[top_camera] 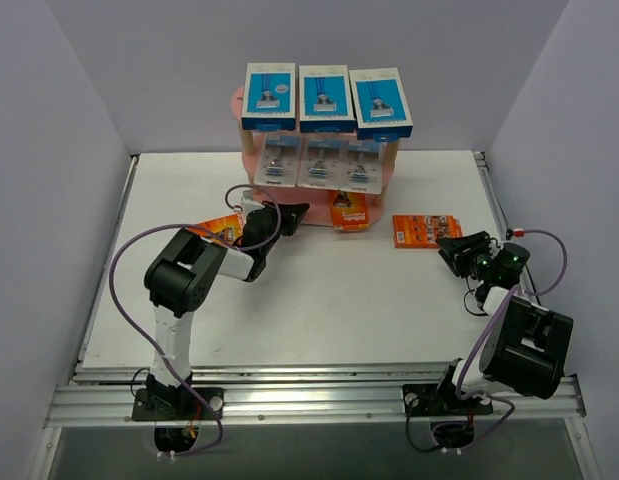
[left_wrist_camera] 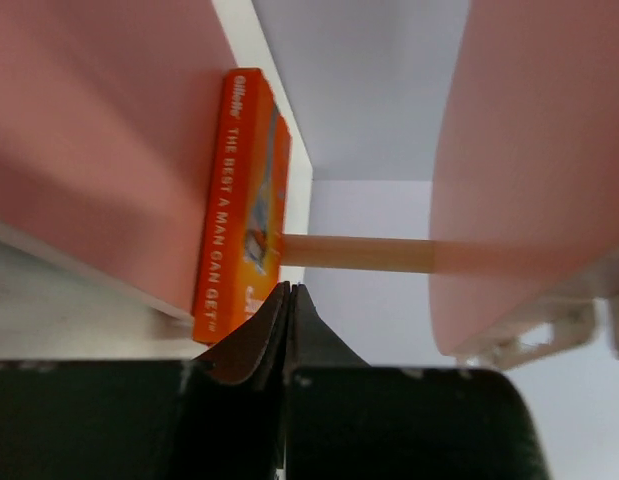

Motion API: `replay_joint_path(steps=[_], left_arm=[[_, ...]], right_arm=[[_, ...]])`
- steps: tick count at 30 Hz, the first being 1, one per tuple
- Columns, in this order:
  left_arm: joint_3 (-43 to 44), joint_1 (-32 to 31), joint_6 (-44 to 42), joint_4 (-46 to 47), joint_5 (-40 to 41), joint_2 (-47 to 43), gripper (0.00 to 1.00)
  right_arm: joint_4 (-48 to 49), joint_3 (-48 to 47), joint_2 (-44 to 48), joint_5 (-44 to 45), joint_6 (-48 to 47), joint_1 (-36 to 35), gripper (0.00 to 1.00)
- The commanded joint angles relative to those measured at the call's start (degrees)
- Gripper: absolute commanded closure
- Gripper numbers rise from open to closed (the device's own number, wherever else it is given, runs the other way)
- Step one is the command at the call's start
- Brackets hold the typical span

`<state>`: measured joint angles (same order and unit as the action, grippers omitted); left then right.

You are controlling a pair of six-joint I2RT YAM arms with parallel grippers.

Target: Place and organize the shaving razors onto the shelf

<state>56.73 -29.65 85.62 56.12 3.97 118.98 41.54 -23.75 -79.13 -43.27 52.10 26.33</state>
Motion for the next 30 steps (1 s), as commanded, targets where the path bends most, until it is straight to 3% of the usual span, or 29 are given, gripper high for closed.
replay_joint_path(steps=[1,10,30], left_arm=[[2.6,-0.5,-2.7,6.3,1.4,4.3,0.98],[6.0,-2.4,-8.1,6.1,4.1,6.9,0.98],[12.5,-5.2,-8.6,5.4,5.7,13.3,0.98]], right_arm=[[5.0,0.4,-0.7,-2.5,1.5,0.5,0.62],[6.6,0.8,-0.9,-2.8,2.0,0.5,0.63],[10.1,2.2,-2.7,-3.7,3.5,0.5,0.64]])
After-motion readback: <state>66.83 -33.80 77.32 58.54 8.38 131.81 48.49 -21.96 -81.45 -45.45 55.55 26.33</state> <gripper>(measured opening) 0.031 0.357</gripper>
